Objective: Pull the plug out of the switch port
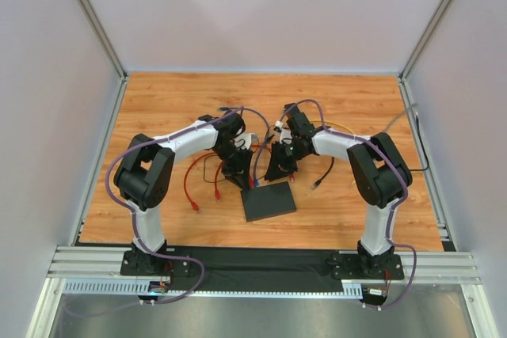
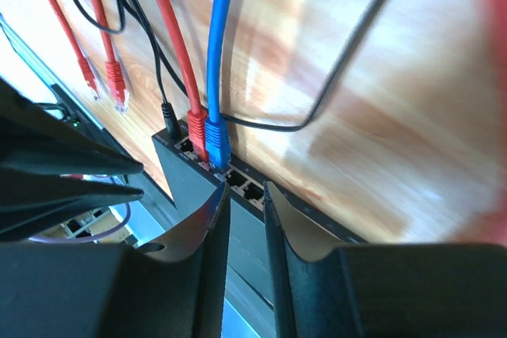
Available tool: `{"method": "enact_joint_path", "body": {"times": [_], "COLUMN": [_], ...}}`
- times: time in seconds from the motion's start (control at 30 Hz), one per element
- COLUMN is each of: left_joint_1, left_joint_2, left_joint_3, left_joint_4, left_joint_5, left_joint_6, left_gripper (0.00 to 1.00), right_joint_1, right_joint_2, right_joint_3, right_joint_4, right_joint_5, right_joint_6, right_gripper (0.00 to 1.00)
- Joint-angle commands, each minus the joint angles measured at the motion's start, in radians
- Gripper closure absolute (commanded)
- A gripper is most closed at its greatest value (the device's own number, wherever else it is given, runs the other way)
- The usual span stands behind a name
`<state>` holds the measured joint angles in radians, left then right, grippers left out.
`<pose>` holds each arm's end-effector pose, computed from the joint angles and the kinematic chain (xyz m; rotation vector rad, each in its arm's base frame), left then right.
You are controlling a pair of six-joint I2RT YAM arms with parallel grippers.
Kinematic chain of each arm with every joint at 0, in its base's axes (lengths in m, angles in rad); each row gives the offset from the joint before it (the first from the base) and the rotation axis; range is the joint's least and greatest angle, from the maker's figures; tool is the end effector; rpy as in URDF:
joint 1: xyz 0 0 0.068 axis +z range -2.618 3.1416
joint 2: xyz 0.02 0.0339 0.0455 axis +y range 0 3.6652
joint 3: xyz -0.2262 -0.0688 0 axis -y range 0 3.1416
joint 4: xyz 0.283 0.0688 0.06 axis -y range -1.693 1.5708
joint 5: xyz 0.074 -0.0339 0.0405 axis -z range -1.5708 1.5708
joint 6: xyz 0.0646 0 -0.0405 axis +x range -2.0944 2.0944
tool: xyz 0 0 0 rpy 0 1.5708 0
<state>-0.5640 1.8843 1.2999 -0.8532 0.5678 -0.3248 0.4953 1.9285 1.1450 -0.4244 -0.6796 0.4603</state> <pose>0.2992 -0.2303 0.0953 -0.4014 -2.8676 0.8457 0.3204 0.2193 0.0520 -0.2399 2.9090 1.1601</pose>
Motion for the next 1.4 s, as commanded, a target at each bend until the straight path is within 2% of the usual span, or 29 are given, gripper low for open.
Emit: {"method": "enact_joint_path", "body": {"times": [0.0, 0.1, 0.4, 0.6, 0.8, 1.0, 1.13, 1.37], "left_joint_1": [0.006, 0.007, 0.006, 0.006, 0.004, -0.025, -0.031, -0.031], "left_joint_2": [-0.024, -0.013, -0.010, 0.010, 0.030, 0.039, 0.070, 0.139], "left_joint_3": [0.018, 0.015, 0.001, -0.019, -0.054, -0.065, -0.060, -0.045], "left_joint_4": [-0.015, -0.007, -0.001, 0.002, 0.036, 0.063, 0.048, -0.012], "left_joint_5": [0.015, 0.023, 0.023, 0.033, 0.064, 0.026, -0.026, -0.075], "left_joint_6": [0.015, 0.013, 0.009, 0.003, -0.017, -0.026, -0.026, -0.002], "left_gripper": [0.71, 0.71, 0.70, 0.69, 0.69, 0.71, 0.73, 0.75], "right_joint_1": [-0.027, -0.027, -0.026, -0.009, 0.003, 0.022, 0.023, 0.029], "right_joint_2": [0.007, 0.036, -0.003, -0.025, 0.065, 0.124, 0.144, 0.162], "right_joint_3": [0.073, 0.087, -0.033, -0.028, 0.039, 0.055, 0.047, 0.055], "right_joint_4": [-0.102, -0.151, -0.114, -0.109, -0.045, -0.043, -0.022, 0.000], "right_joint_5": [-0.046, -0.061, -0.143, -0.193, -0.213, -0.244, -0.264, -0.290], "right_joint_6": [-0.084, -0.124, -0.118, -0.124, -0.080, -0.112, -0.111, -0.112], "right_gripper": [0.75, 0.74, 0.72, 0.64, 0.57, 0.58, 0.69, 0.68]}}
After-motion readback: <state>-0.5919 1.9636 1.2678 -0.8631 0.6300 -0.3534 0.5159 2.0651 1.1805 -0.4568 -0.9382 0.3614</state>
